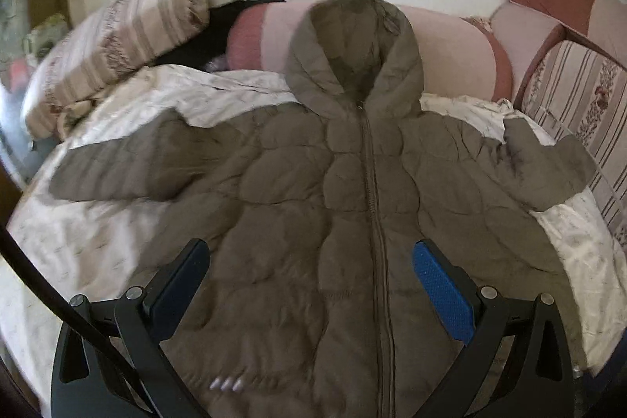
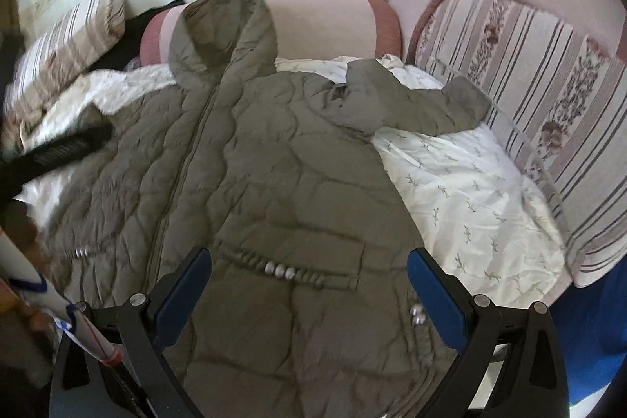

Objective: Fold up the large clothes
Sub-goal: 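Grasp the sleeve cuff nearest the right tool with the right gripper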

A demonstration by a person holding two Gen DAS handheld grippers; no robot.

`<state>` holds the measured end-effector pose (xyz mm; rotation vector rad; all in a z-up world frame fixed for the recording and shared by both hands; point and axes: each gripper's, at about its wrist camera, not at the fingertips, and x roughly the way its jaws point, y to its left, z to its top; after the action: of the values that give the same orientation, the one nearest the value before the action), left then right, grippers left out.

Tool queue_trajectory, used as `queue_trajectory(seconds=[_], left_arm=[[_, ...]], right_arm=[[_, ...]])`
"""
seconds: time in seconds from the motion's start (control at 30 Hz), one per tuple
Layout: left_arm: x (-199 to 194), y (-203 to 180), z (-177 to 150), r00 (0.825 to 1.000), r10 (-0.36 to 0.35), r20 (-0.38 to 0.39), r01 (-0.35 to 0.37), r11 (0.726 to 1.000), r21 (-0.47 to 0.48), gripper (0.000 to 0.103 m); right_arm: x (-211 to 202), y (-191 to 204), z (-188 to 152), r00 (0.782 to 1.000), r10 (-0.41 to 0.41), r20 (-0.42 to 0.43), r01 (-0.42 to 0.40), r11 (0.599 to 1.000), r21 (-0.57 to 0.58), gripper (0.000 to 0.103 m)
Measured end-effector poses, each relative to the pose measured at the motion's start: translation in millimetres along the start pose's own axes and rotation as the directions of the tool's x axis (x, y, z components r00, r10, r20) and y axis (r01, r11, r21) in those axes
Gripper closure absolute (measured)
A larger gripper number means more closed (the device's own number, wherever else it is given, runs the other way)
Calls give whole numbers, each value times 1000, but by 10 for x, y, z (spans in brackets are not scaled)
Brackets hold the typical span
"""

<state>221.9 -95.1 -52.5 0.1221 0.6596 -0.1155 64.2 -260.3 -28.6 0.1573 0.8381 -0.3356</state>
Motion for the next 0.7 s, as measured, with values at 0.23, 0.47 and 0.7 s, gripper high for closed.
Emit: queue_trajectory(seconds=[0.23, 0.47, 0.7], left_arm=[[642, 52, -179, 973, 80, -217, -77, 997, 23, 0], [642, 112, -159, 972, 74, -224, -75, 997, 6, 0], [679, 60, -177, 973, 81, -218, -78, 997, 23, 0]], right_arm=[[193, -788, 429, 993, 114, -16, -109, 980, 169, 1], [556, -1835, 974, 993, 113, -18, -98, 923, 373, 21], [1154, -2622, 1448, 999, 46, -21, -30, 876, 481, 42]])
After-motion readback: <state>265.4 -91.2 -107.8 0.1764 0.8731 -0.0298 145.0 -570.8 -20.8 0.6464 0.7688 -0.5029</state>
